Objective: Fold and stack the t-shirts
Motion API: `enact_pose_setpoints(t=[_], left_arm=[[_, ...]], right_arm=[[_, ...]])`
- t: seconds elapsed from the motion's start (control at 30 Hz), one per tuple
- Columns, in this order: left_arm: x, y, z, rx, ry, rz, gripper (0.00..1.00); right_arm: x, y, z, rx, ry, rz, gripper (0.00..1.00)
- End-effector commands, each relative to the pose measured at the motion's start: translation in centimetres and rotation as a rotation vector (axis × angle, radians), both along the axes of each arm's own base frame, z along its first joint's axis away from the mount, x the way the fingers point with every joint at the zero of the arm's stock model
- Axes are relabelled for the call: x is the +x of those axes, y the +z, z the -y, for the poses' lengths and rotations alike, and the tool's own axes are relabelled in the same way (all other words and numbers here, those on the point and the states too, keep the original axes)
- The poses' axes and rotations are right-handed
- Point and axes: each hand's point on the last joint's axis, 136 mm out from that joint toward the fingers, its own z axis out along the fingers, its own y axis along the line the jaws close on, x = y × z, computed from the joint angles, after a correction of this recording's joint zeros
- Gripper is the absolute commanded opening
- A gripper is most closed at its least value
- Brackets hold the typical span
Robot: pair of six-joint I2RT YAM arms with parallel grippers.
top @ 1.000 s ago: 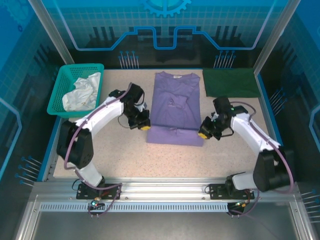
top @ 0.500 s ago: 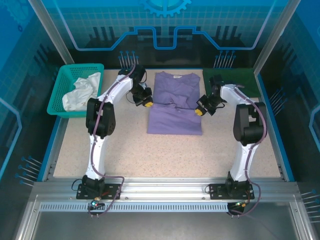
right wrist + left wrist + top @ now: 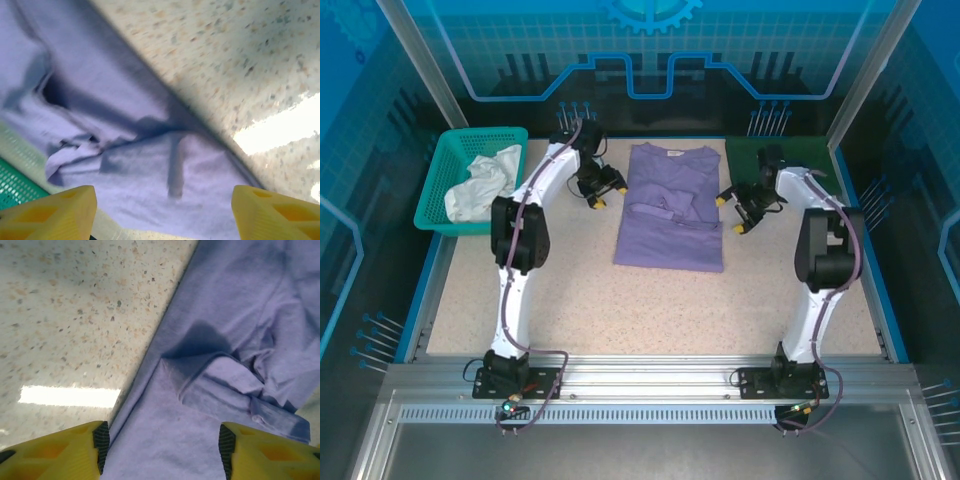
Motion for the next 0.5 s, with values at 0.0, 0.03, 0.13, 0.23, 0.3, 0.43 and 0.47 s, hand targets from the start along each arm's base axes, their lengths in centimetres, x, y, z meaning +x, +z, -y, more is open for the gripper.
enact_pose_setpoints(t=[0.0,0.03,0.13,0.23,0.3,0.43,0.47], left_arm=[[-1.8,5.9,2.0,0.001,-0.034,0.165,0.51],[-2.6,6.0,3.1,-0.007,-0.069,0.184,0.44],[-5.5,4.8,6.5,-0.039,-0.179,0.184,0.28],[-7.6,2.5,9.0,-0.064,-0.254,0.136,0.22],[-8.2,0.9,9.8,-0.036,-0.291,0.120,0.21],[-8.7,-3.3,9.5,0.042,-0.320,0.085,0.19],[-8.9,-4.4,9.0,0.071,-0.322,0.074,0.18]], right_arm=[[-1.6,2.7,-1.8,-0.024,0.108,0.117,0.69],[-2.5,2.7,-2.6,-0.023,0.140,0.124,0.66],[-5.3,1.7,-5.5,-0.009,0.235,0.138,0.51],[-7.5,0.1,-7.6,-0.021,0.310,0.125,0.34],[-8.3,-1.2,-8.4,-0.024,0.331,0.108,0.24],[-8.7,-4.6,-9.0,-0.048,0.350,0.062,0.15],[-8.8,-5.5,-9.1,-0.052,0.358,0.048,0.13]])
